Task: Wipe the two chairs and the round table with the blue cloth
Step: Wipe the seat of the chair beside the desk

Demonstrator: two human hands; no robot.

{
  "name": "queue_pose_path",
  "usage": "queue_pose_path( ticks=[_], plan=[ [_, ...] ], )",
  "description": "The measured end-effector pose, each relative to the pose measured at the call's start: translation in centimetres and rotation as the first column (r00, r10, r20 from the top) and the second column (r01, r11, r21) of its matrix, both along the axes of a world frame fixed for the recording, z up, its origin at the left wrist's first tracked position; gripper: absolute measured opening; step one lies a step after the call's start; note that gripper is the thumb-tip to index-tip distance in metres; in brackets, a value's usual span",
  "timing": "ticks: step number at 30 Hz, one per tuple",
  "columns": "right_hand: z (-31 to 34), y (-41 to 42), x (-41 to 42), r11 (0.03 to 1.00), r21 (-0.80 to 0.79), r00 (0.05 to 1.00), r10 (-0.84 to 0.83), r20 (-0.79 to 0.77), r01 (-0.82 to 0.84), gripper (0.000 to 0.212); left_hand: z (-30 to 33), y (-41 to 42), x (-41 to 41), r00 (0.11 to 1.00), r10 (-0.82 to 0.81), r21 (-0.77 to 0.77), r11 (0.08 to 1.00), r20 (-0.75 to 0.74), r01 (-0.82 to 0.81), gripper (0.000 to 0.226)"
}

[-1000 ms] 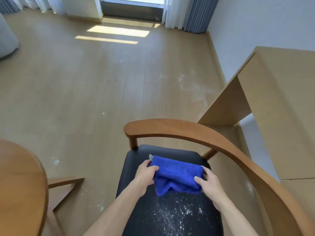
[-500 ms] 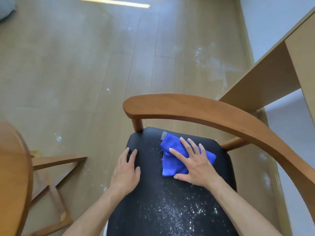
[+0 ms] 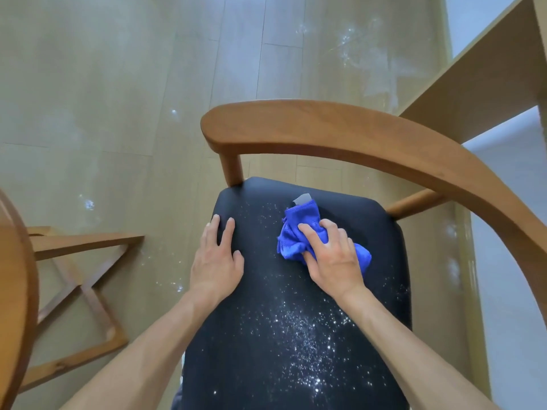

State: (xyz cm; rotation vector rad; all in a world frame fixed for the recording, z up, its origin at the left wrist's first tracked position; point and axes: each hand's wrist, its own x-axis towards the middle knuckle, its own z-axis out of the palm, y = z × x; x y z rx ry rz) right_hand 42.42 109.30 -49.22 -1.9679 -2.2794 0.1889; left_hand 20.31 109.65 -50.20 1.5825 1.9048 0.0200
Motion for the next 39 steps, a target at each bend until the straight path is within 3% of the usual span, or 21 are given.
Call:
queue_pose_path(
  ticks=[3, 6, 7, 8, 9, 10, 11, 12, 13, 15, 16, 17, 19, 21, 22, 24, 26, 30, 33, 36, 39],
  plan=[
    [0.1, -5.8, -1.2, 0.999, 0.014, 0.999, 0.033, -0.043, -0.032, 0.045, 0.2, 0.1, 0.0, 1.0, -0.001, -0.002, 1.0, 0.0, 0.001, 0.064],
    [0.2, -14.5, -3.1, 0.982, -0.002, 0.979, 0.186, -0.089, -0.187, 0.035, 0.4, 0.1, 0.2, 1.0, -0.004, -0.003, 1.0, 0.001, 0.004, 0.064],
    [0.9, -16.0, -4.4, 0.992, -0.025, 0.989, 0.118, -0.09, -0.121, 0.022, 0.5, 0.2, 0.1, 1.0, -0.005, -0.01, 1.0, 0.002, 0.005, 0.064],
    [1.1, -16.9, -4.8, 0.998, -0.048, 0.994, -0.043, -0.099, 0.039, 0.029, 0.5, 0.3, 0.0, 1.0, -0.009, -0.02, 1.0, 0.003, 0.009, 0.064],
    [2.3, -18.1, -5.2, 0.952, -0.258, 0.972, -0.199, -0.122, 0.162, 0.042, 0.6, 0.2, -0.1, 1.0, -0.015, -0.029, 0.999, 0.004, 0.015, 0.063],
    [2.2, -19.7, -5.4, 0.96, -0.124, 0.951, -0.267, -0.156, 0.249, 0.046, 0.6, 0.3, -0.2, 1.0, -0.024, -0.033, 0.999, 0.004, 0.024, 0.063],
    [1.3, -20.6, -5.4, 0.932, -0.207, 0.907, -0.345, -0.24, 0.299, 0.035, 0.6, 0.2, -0.3, 1.0, -0.03, -0.032, 0.999, 0.002, 0.03, 0.063],
    [0.9, -20.5, -5.1, 0.883, -0.432, 0.879, -0.344, -0.329, 0.184, 0.025, 0.5, 0.1, -0.3, 0.999, -0.034, -0.025, 0.999, 0.001, 0.034, 0.062],
    [0.4, -20.3, -5.4, 0.851, -0.514, 0.917, -0.284, -0.279, 0.107, 0.024, 0.5, 0.0, -0.3, 0.999, -0.034, -0.013, 0.999, -0.002, 0.034, 0.062],
    [0.6, -21.3, -3.2, 0.891, -0.433, 0.983, 0.066, -0.171, -0.135, 0.043, 0.4, -0.3, -0.1, 0.999, -0.03, 0.004, 1.0, -0.011, 0.03, 0.062],
    [0.7, -20.8, -2.4, 0.888, -0.338, 0.949, 0.28, -0.142, -0.312, 0.042, 0.3, -0.4, 0.0, 1.0, -0.028, 0.008, 1.0, -0.014, 0.028, 0.063],
    [1.0, -20.1, -2.2, 0.817, -0.334, 0.882, 0.434, -0.181, -0.47, 0.031, 0.2, -0.4, 0.0, 0.999, -0.028, 0.011, 1.0, -0.017, 0.029, 0.063],
    [0.4, -17.2, -0.4, 0.737, -0.17, 0.756, 0.626, -0.19, -0.654, 0.025, 0.1, -0.4, -0.3, 0.999, -0.04, 0.013, 0.999, -0.019, 0.04, 0.063],
    [0.5, -12.0, 1.7, 0.852, -0.08, 0.848, 0.498, -0.184, -0.518, 0.023, 0.0, -0.4, -0.5, 0.999, -0.048, 0.022, 0.999, -0.014, 0.048, 0.063],
    [0.7, -9.0, 3.1, 0.932, -0.087, 0.924, 0.333, -0.187, -0.353, 0.021, -0.1, -0.4, -0.6, 0.999, -0.049, 0.027, 0.998, -0.013, 0.049, 0.063],
    [0.7, -3.1, 7.3, 0.993, -0.102, 0.991, 0.047, -0.122, -0.059, 0.029, -0.2, -0.6, -0.5, 0.999, -0.048, 0.037, 0.998, -0.013, 0.048, 0.062],
    [0.3, 0.5, 11.7, 0.993, -0.114, 0.999, -0.027, -0.04, 0.022, 0.048, -0.3, -0.6, -0.4, 0.999, -0.037, 0.042, 0.998, -0.014, 0.037, 0.062],
    [-1.2, -0.6, 13.8, 0.966, -0.15, 0.965, -0.231, -0.122, 0.212, 0.061, -0.5, -0.7, -0.3, 1.0, -0.022, 0.039, 0.999, -0.009, 0.023, 0.063],
    [-1.9, -4.3, 12.6, 0.887, -0.175, 0.876, -0.453, -0.164, 0.426, 0.066, -0.4, -0.5, -0.4, 0.999, -0.032, 0.029, 0.999, 0.005, 0.032, 0.063],
    [-1.1, -9.4, 10.8, 0.817, -0.237, 0.806, -0.568, -0.166, 0.526, 0.065, -0.1, -0.5, -0.3, 0.999, -0.034, 0.022, 0.999, 0.003, 0.034, 0.063],
    [0.1, -17.3, 4.8, 0.927, -0.2, 0.919, -0.352, -0.18, 0.316, 0.065, 0.1, -0.5, 0.1, 1.0, -0.02, 0.017, 1.0, 0.0, 0.02, 0.062]
  ],
)
